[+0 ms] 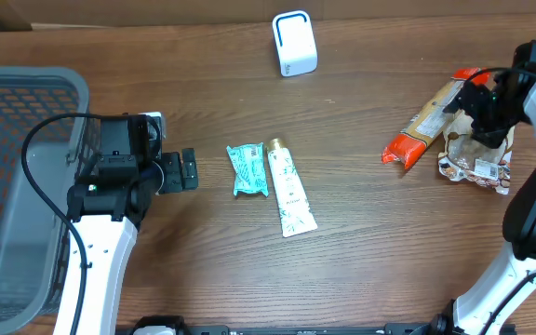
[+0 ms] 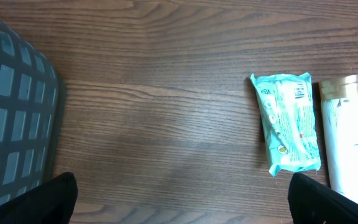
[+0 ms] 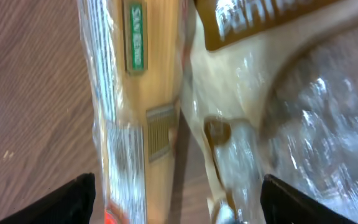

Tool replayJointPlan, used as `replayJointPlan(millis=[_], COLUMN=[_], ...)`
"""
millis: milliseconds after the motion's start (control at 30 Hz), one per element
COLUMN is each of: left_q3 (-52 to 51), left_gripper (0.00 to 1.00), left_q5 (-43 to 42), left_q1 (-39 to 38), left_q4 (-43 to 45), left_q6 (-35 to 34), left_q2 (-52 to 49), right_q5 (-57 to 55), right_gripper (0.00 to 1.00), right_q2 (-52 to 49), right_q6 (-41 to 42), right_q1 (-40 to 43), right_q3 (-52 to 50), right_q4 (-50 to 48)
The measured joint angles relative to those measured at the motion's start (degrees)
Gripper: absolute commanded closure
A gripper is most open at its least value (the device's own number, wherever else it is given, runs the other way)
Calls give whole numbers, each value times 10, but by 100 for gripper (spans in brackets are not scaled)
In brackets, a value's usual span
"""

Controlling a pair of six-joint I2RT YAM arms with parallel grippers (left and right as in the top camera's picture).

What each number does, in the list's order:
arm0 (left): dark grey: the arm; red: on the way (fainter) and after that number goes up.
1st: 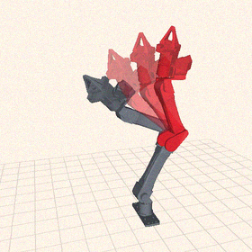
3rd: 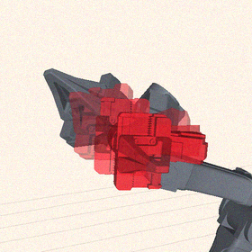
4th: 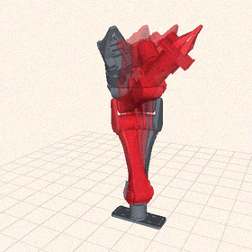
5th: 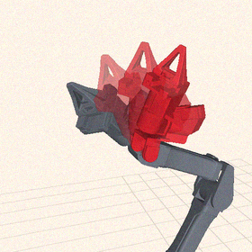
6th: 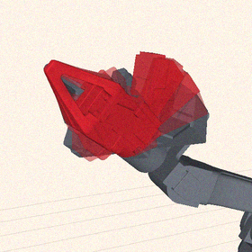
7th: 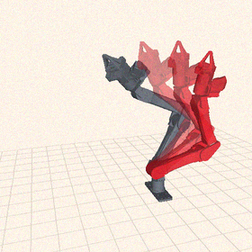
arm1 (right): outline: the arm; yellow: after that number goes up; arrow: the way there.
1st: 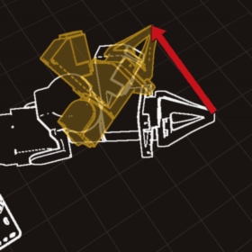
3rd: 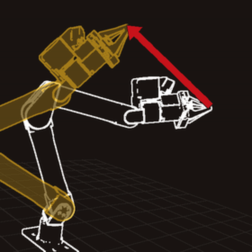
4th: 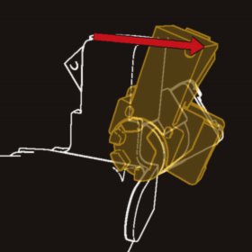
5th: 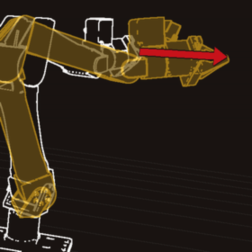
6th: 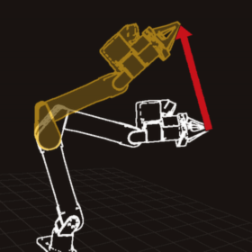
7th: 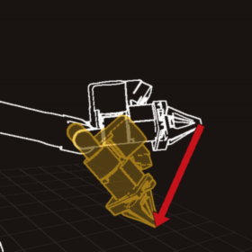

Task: Scan the item barcode
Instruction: 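Carry the spaghetti pack right and drop it beside the PanTree bag, then reach the right gripper to the white-and-gold tube and grasp it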

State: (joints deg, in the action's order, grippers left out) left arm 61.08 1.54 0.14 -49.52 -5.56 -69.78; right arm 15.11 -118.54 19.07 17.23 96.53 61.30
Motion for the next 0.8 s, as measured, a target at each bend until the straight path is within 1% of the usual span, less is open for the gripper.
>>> replayJointPlan(millis=[100,200,267,333,433,600,667,800], left_q3=[0,0,0,0,0,0,0,0], left_gripper=[0,1,0,0,0,0,0,0], left_q5=[0,0,0,0,0,0,0,0], left_q1=[0,0,0,0,0,0,0,0], left_q4=[0,0,0,0,0,0,0,0], left_q6=[0,0,0,0,0,0,0,0], left_q2=[0,0,0,0,0,0,0,0], right_q5=[-1,0,10,28,59,103,121,148], right_gripper=[15,15,14,14,11,10,10,10], right_q2=[0,1,3,7,9,7,1,-16], right_q6=[-16,-45,-72,-100,-143,-202,-219,-238], right_q1=[0,-6,-19,-44,-100,-210,-253,-313], right_q3=[63,146,190,206,206,170,144,73], right_q4=[67,137,172,189,200,185,160,99])
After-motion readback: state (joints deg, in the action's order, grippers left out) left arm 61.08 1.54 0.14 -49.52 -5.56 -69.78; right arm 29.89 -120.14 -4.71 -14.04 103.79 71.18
